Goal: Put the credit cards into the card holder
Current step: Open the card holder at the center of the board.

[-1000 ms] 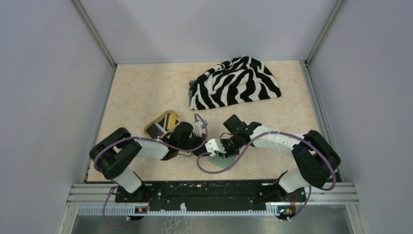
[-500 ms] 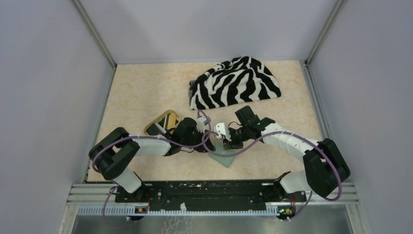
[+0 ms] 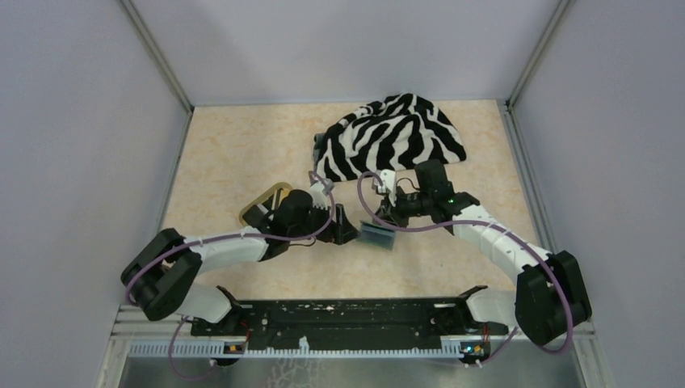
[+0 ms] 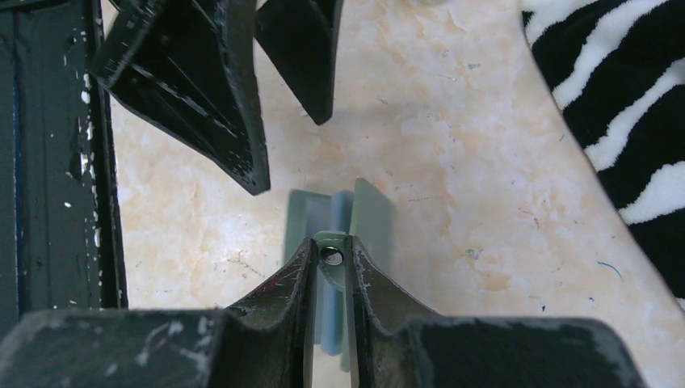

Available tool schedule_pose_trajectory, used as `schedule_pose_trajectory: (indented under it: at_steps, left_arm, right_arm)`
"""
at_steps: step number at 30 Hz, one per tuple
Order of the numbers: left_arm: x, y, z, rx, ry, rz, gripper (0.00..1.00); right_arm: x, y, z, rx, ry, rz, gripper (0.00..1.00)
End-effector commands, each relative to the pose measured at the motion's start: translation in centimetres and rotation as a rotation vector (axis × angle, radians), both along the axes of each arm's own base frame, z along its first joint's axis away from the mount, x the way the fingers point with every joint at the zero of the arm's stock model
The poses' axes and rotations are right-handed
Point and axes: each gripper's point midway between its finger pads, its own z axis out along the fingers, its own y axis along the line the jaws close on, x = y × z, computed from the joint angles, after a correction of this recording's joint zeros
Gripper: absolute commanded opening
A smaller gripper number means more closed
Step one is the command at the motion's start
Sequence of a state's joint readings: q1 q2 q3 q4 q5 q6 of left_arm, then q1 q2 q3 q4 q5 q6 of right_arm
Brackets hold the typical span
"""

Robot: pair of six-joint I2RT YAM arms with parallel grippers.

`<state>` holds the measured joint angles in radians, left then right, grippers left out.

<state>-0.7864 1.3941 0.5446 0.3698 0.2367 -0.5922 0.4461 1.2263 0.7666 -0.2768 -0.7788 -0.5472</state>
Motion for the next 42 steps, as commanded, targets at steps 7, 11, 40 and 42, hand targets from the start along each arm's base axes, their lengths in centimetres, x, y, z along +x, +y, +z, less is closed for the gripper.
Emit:
schedule_pose_trajectory:
  at_steps: [7, 11, 40, 42]
  left_arm:
    - [-1.9, 0.8, 1.0, -0.238, 0.103, 0.094, 0.87]
    - [-1.8, 0.7, 0.2, -0.198, 0.076, 0.070, 0.79]
    - [-1.7, -1.8, 0.1, -0.253, 0.121, -0.018, 0.34]
    - [-1.6, -2.1, 0.1, -0.253, 0.122, -0.026, 0.34]
  right_arm:
    - [2.0, 0.0, 0.8, 0.019, -0.017, -0.095, 0.00]
    - [4.0, -1.2, 0.1, -0.040, -0.062, -0.208, 0.00]
    - [10.7, -9.4, 1.3, -0.204, -0.143, -0.645, 0.42]
    - [8.0, -6.9, 2.9, -0.117, -0.148, -0.441, 0.43]
